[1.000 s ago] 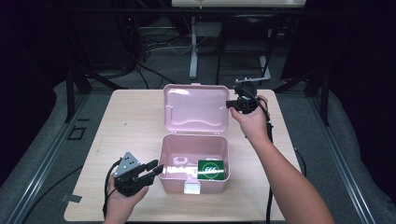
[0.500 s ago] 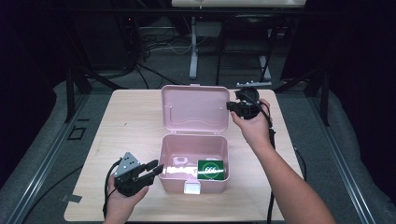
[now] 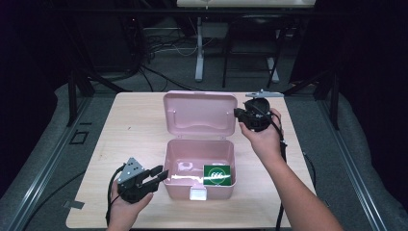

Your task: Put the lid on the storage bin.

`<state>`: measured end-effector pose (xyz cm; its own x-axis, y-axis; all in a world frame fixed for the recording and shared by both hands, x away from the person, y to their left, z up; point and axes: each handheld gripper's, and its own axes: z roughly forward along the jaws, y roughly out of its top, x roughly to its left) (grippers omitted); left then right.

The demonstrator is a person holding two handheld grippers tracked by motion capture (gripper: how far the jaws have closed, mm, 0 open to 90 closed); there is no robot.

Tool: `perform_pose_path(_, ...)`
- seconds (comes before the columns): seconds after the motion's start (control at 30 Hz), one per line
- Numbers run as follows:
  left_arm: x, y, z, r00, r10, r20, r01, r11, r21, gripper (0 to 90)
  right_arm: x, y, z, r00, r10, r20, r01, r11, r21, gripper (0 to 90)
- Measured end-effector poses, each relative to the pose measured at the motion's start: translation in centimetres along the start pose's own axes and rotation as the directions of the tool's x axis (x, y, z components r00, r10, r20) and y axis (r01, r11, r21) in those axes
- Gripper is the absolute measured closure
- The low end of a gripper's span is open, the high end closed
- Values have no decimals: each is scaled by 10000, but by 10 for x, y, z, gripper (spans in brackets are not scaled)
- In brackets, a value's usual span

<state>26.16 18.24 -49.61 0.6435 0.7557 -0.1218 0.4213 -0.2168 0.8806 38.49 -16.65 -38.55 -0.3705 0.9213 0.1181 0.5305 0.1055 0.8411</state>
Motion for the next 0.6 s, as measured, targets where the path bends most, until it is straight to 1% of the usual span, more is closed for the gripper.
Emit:
perform_pose_path(0.1,0,0,-1,10000,-52,15,52,10000,34,685,3,-5,-6,9998,-179,-39,178,9996,-199,875)
perform_pose_path(0.3,0,0,-1,10000,-48,27,48,10000,24,686,6,-11,-13,9994,-343,-66,340,9987,-383,874)
perform_pose_path(0.43,0,-1,-1,10000,-53,0,53,10000,-5,686,11,-14,-16,9979,-637,148,644,9966,-505,875)
perform_pose_path(0.5,0,-1,-2,10000,-58,6,58,10000,2,686,11,-17,-17,9978,-641,147,649,9959,-627,875)
perform_pose_path(0.6,0,-1,-2,10000,-62,18,62,10000,3,686,9,-20,-19,9993,-373,-82,366,9968,-717,869)
